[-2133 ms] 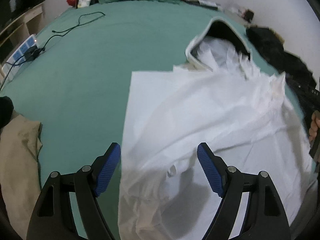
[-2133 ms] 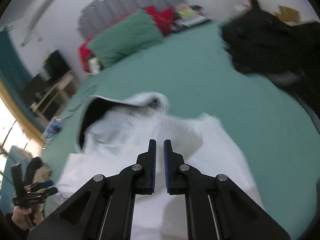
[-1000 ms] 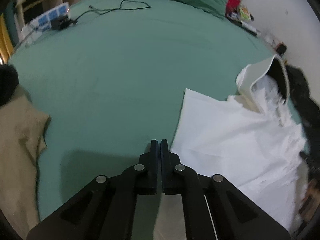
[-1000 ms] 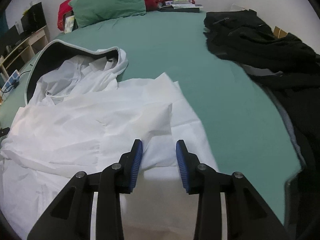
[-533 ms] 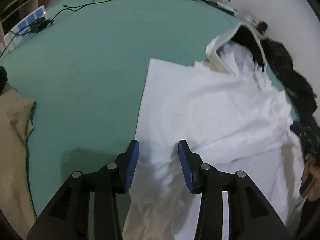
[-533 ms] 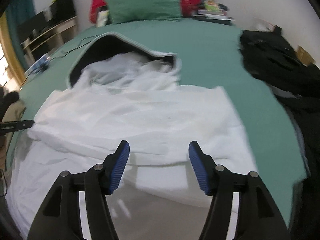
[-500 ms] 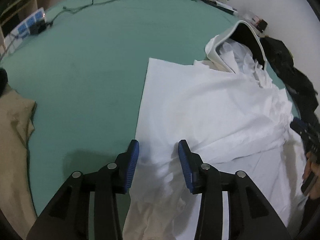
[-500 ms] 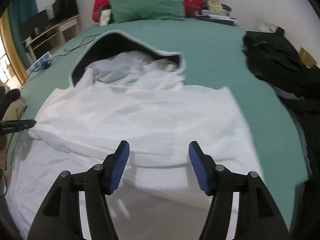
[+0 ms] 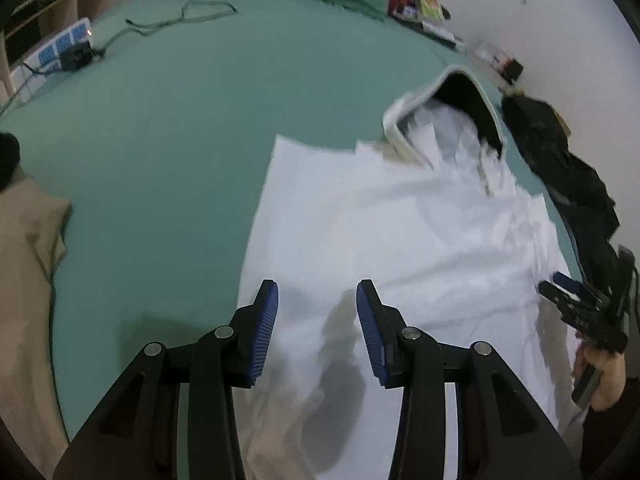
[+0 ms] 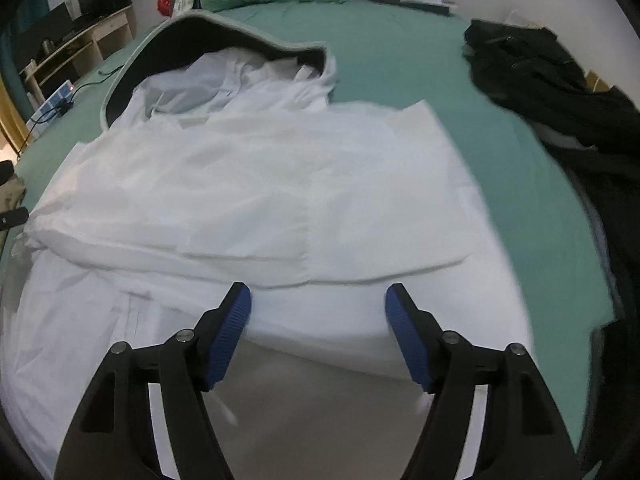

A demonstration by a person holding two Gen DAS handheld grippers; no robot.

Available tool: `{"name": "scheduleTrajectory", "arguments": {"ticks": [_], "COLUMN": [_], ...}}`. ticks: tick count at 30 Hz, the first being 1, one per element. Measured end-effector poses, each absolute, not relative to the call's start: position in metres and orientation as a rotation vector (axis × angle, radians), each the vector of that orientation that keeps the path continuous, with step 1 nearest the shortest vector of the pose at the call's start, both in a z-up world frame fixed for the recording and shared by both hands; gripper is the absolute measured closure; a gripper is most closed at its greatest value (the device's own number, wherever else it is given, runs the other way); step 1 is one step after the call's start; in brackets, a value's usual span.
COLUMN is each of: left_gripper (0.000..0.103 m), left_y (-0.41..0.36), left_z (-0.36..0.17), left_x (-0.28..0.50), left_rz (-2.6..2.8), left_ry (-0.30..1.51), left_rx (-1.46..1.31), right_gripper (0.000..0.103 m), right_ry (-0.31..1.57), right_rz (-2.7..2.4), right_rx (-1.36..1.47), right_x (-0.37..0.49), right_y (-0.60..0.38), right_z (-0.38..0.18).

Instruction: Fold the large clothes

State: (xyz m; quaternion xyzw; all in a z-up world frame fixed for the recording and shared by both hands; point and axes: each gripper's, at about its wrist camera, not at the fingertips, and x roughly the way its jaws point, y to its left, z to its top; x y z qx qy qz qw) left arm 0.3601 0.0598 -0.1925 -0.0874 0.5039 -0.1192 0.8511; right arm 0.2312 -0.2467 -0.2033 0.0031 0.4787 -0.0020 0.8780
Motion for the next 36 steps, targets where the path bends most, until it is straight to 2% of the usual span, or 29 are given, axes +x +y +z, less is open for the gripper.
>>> {"name": "scheduleTrajectory", "arguments": {"ticks": [6, 11, 16, 17, 18, 22, 28, 32, 35, 36], "left_gripper": [0.060, 0.060, 0.060, 0.060, 0.060, 0.060, 0.060, 0.060, 0.060, 0.054], "left_y": [0.062, 0.066, 0.076, 0.077, 0.078, 0.082, 0.082, 0.076, 0.068, 0.063], "left_z": [-0.190, -0.190, -0.201, -0.202, -0.202, -0.205, -0.204, -0.198, -0.176, -0.169], "left_x": [0.392, 0.406, 0.412, 0.413, 0.414, 0.415, 0.413, 0.415, 0.427, 0.433], "left_rz": [-0.191, -0.172, -0.156, -0.157, -0.159, -0.150, -0.154, -0.230, -0.294, -0.317], "left_ry": [1.026, 1.012, 1.044, 1.044, 1.043, 1.047, 1.062, 1.037, 0.938, 0.911], "left_rx": [-0.269, -0.254, -0.279, -0.282, -0.278, -0.273, -0.235, -0.273, -0.373, -0.387], "right_gripper": [0.032, 0.033, 0.035, 0.060, 0.100, 0.099, 0.099, 0.097, 0.093, 0.092], "right_ry": [0.867, 0.732, 0.727, 0.749, 0.773, 0.756, 0.708, 0.705, 0.712, 0.712], "right_rz": [0.054, 0.101, 0.116, 0.124, 0.124, 0.100, 0.143, 0.208, 0.273, 0.301], "right_rx": [-0.106, -0.344, -0.540, -0.566, -0.583, -0.654, -0.946, -0.878, -0.794, -0.773], "right_x": [0.279, 0.354, 0.419, 0.431, 0.440, 0.429, 0.353, 0.340, 0.344, 0.346], "right_y": [-0.231, -0.188, -0.155, -0.153, -0.152, -0.154, -0.150, -0.162, -0.170, -0.174], "right_z": [-0.175, -0.161, -0.172, -0.177, -0.182, -0.183, -0.214, -0.220, -0.216, -0.215]}}
